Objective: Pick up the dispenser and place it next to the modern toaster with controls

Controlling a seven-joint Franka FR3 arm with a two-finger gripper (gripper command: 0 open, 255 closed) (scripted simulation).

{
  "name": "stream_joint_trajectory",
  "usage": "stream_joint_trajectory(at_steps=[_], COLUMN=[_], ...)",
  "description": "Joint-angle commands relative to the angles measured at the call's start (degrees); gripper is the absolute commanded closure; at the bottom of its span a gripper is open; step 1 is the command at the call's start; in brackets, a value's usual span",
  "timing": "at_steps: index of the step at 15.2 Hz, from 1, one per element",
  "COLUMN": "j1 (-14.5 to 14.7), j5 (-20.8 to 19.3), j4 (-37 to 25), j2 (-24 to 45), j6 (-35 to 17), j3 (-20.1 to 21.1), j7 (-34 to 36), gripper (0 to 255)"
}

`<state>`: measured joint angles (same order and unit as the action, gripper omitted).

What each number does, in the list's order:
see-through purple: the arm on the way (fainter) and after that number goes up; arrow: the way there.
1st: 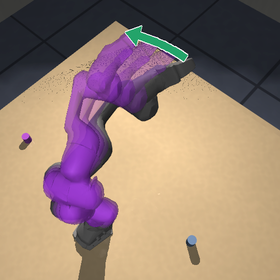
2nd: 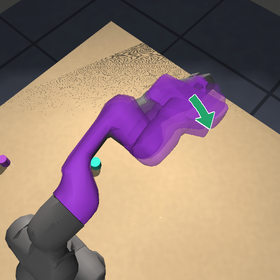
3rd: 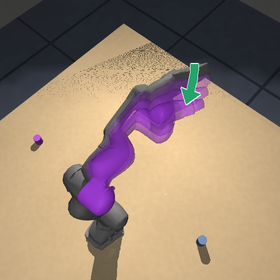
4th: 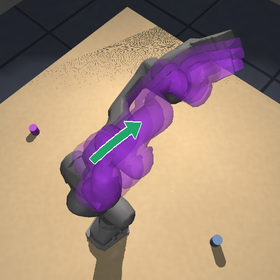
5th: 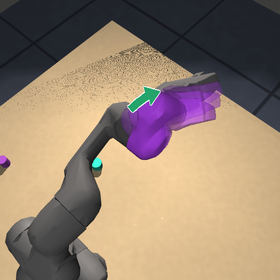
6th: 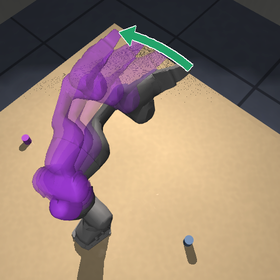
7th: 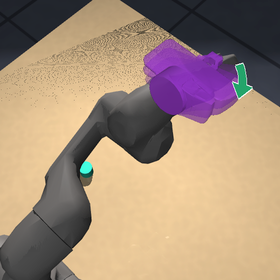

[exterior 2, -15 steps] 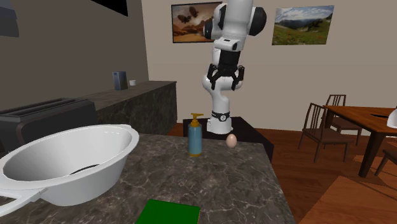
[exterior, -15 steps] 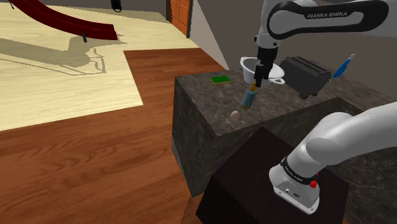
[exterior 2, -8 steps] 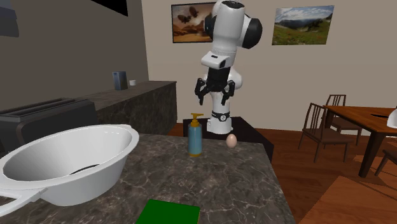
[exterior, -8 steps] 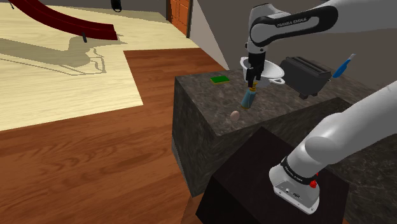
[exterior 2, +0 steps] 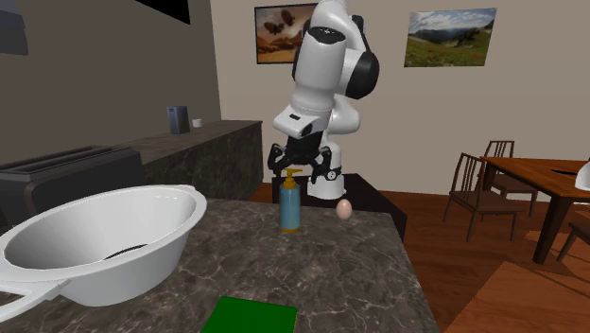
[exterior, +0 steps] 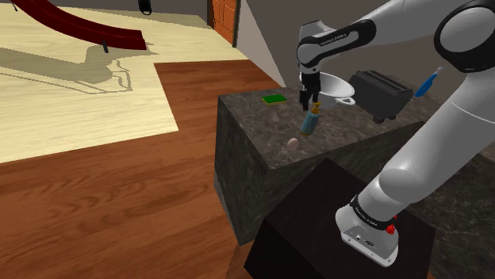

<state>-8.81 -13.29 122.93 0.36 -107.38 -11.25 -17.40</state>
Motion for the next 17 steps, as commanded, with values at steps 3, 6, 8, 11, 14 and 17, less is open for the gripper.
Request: stream_joint_trajectory(at_steps=[3,6,8,11,14,17], j1=[-0.5,-0.8,-0.9,-0.9,-0.9,-0.9], j5=[-0.3,-0.6,-0.6,-0.6,-0.6,-0.6], j4=[1.1,2.9,3.2,3.2,3.2,3.2], j2=[1.7,2.2,2.3,2.3,2.3,2.3], j6=[-2.8,-5.1,-5.6,-5.6,-5.6,-5.6], j3=[-0.5,-0.8,-0.8,-0.8,-0.8,-0.8], j7=[-0.3,-0.2,-0.2,-0.2,-0.2,-0.2], gripper=[0,0,0,0,0,255])
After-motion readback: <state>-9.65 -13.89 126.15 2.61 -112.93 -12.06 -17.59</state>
